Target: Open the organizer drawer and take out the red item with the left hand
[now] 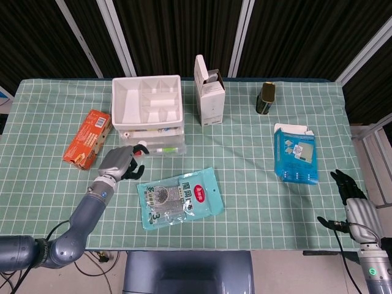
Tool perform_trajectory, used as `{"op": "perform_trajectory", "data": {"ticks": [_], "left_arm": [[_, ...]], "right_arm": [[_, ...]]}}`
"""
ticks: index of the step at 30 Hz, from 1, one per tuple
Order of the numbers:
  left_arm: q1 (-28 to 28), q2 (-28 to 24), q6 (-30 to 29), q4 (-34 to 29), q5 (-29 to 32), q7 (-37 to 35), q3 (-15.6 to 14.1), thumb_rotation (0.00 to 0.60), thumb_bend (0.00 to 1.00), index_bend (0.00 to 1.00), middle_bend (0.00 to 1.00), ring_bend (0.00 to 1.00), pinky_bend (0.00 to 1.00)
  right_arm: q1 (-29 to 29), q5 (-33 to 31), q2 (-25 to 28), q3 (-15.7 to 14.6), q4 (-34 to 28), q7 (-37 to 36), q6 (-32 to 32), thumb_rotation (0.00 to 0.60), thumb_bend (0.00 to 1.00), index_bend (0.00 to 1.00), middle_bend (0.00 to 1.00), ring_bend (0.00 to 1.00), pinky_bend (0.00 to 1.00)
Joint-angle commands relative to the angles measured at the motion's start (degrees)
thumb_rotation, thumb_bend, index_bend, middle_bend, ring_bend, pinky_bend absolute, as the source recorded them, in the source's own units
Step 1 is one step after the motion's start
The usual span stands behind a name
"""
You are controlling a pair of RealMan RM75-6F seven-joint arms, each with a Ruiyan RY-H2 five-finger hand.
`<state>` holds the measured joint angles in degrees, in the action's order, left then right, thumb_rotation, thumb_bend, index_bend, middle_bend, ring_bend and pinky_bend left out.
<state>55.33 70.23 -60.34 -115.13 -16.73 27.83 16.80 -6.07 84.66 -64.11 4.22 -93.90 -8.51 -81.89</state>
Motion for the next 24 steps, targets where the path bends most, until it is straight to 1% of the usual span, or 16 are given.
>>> {"op": "perform_trajectory", "data": {"ticks": [1, 11, 17, 20, 24], "left_arm": [[0.0, -0.6, 0.2, -1.0, -0.2, -0.2, -0.3, 0.600, 0.47, 0.33, 1.00, 0.98, 1.00], [-0.5, -2.8, 0.9, -4.1, -1.5, -1.2, -1.9, 0.600, 0.47, 0.33, 1.00, 0.98, 1.00], [-0.7, -3.9, 1.3, -4.9, -2.2, -1.9, -2.5, 0.600, 0.46, 0.33, 1.00, 0.98, 1.00], [-0.8, -4.2, 1.1, -4.9, -3.0, -2.6, -2.5, 0.600, 0.42, 0.33, 1.00, 0.98, 1.00], [-1.0, -4.1, -0.1, -4.6, -5.1, -3.2, -2.3, 0.600, 0.32, 0.33, 1.00, 0.98, 1.00]], "right_arm": [[0.0, 0.0, 0.0, 0.0, 0.0, 0.0, 0.0, 0.600, 0.00, 0.00, 0.00, 0.00, 0.22], [0.0, -0.1, 0.0, 0.0, 0.0, 0.0, 0.0, 0.600, 0.00, 0.00, 0.00, 0.00, 0.21], [0.0, 0.0, 0.0, 0.0, 0.0, 0.1, -0.1, 0.600, 0.00, 0.00, 0.00, 0.00, 0.22], [0.0, 0.0, 0.0, 0.0, -0.1, 0.1, -0.1, 0.600, 0.00, 0.00, 0.00, 0.00, 0.22], [0.0, -0.1, 0.0, 0.1, -0.1, 0.1, -0.1, 0.600, 0.00, 0.00, 0.00, 0.00, 0.21]]}}
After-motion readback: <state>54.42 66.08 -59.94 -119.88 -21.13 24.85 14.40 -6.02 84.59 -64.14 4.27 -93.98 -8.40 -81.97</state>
